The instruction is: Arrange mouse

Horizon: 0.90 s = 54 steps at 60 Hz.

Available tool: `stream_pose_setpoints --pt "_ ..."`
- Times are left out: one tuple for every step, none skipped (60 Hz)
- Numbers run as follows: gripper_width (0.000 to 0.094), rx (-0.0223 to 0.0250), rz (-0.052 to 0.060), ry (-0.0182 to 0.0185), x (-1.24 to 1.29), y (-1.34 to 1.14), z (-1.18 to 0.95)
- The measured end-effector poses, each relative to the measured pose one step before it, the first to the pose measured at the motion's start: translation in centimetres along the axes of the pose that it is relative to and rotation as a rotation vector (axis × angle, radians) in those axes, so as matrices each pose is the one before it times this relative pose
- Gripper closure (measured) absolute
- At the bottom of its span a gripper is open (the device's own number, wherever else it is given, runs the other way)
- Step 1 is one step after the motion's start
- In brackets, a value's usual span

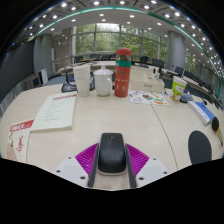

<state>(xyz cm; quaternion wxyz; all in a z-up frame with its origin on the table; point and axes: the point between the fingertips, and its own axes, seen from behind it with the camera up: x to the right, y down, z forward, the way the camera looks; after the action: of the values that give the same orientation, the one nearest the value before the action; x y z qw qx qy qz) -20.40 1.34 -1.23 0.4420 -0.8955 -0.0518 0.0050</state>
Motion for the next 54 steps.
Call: stream_pose_setpoints --pt "0.046 -0.00066 0.0035 -0.00433 -0.053 0.01 0.017" --pt "0.0468 -0.00375 0.0038 -0.00496 -0.055 0.084 0.0" --pt "0.048 0.00057 0.0023 -0.00406 -0.004 -0.044 -0.002" --pt "0.0495 -0.00135 -0.0012 -0.00286 0.005 0.034 -0.006" --pt "0.0511 -0.00241 -0.0048 -0.00191 0.016 0.032 -0.002" --pt "0.0525 -0.00271 -0.0068 -0.00191 0.013 0.007 -0.001" --pt "0.0536 -0.00348 -0.0053 -0.00191 0.009 -0.04 0.132" --pt "0.0549 -0.0037 -0.0032 -0.00246 -0.02 0.031 0.011" --pt "0.0556 -0.00407 -0.0021 -0.0024 -0.007 0.008 0.003" --pt "0.0575 -0.00508 -0.0039 -0.00292 -0.011 0.006 -0.003" --pt "0.0584 -0.00392 -0.0048 -0.00481 -0.034 -0.053 -0.025" --pt "0.0591 -0.00431 -0.0039 -0.00638 -0.065 -0.046 -0.051" --pt "0.0598 -0.00147 -0.0002 -0.00617 -0.085 -0.121 -0.079" --pt "0.0601 0.00327 0.0024 -0.00687 -0.109 -0.229 -0.119" --pt "0.0604 0.00621 0.0024 -0.00558 -0.099 -0.302 -0.254" --pt "0.0605 0.00501 -0.0014 -0.00422 0.004 -0.236 -0.174" --pt "0.0607 0.00583 -0.0042 -0.00293 0.001 -0.338 -0.219" --pt "0.0615 0.00551 -0.0086 -0.00282 0.011 -0.351 -0.252" --pt "0.0615 0.00682 -0.0083 -0.00143 0.056 -0.44 -0.315" --pt "0.0615 0.01075 -0.0055 -0.00106 0.11 -0.529 -0.37" --pt "0.0616 0.01373 -0.0014 -0.00216 0.115 -0.638 -0.442" --pt "0.0616 0.01339 0.0011 -0.00368 0.118 -0.648 -0.484" --pt "0.0616 0.00848 0.0013 -0.0065 0.122 -0.727 -0.544" --pt "0.0616 0.01167 0.004 -0.00264 0.233 -0.625 -0.767" --pt "0.0616 0.01691 0.0093 0.00096 0.359 -0.777 -0.687" --pt "0.0616 0.01908 0.011 0.00225 0.43 -0.896 -0.723" --pt "0.0616 0.01697 0.0085 -0.00256 0.398 -0.927 -0.624" --pt "0.0617 0.01359 0.0057 -0.00577 0.362 -0.83 -0.729" --pt "0.0616 0.01199 0.0053 -0.00476 0.468 -0.822 -0.753" --pt "0.0615 0.01445 0.008 0.0018 0.688 -0.864 -0.771" --pt "0.0616 0.01832 0.0097 0.00576 0.81 -0.931 -0.778" --pt "0.0616 0.01747 0.0058 0.00395 0.817 -0.889 -0.739" --pt "0.0616 0.01145 -0.0004 0.00187 0.762 -0.935 -0.731" --pt "0.0616 0.01045 0.0016 0.00442 0.98 -0.688 -0.527" --pt "0.0616 0.01131 0.0007 0.00811 1.087 -0.619 -0.59" --pt "0.0617 0.01242 -0.0004 0.01048 1.207 -0.568 -0.691" --pt "0.0617 0.00856 -0.0004 0.01186 1.202 -0.465 -0.486" --pt "0.0617 0.00528 -0.0007 0.01057 1.255 -0.34 -0.459" --pt "0.0617 0.0026 -0.0004 0.00944 1.247 -0.216 -0.372" --pt "0.0617 0.00023 -0.0001 0.00929 1.283 -0.084 -0.292" --pt "0.0618 0.00059 0.0011 0.00842 1.239 -0.021 -0.506" --pt "0.0618 -0.00289 0.0009 0.01074 1.253 -0.04 0.236" --pt "0.0619 -0.00313 -0.0008 0.01132 1.303 0.17 -0.037" --pt "0.0618 -0.00472 -0.0029 0.01138 1.347 0.452 -0.269" --pt "0.0618 -0.00947 -0.0043 0.01223 1.265 0.523 0.121" --pt "0.0618 -0.01264 -0.004 0.012 1.235 0.648 0.152" --pt "0.0618 -0.0133 -0.0022 0.01161 1.184 0.715 0.198" --pt "0.0617 -0.01303 -0.0003 0.01111 1.172 0.765 0.288" --pt "0.0618 -0.0119 0.0008 0.00922 1.032 0.768 0.26" --pt "0.0619 -0.01278 0.0006 0.00616 0.938 0.835 0.32" --pt "0.0618 -0.01288 0.0001 0.00286 1.019 0.91 0.238" --pt "0.0618 -0.01564 -0.0003 0.00403 0.767 0.774 0.357" --pt "0.0617 -0.01417 -0.0017 0.00439 0.79 0.82 0.4" --pt "0.0617 -0.01143 -0.0035 0.00556 0.752 0.993 0.425"
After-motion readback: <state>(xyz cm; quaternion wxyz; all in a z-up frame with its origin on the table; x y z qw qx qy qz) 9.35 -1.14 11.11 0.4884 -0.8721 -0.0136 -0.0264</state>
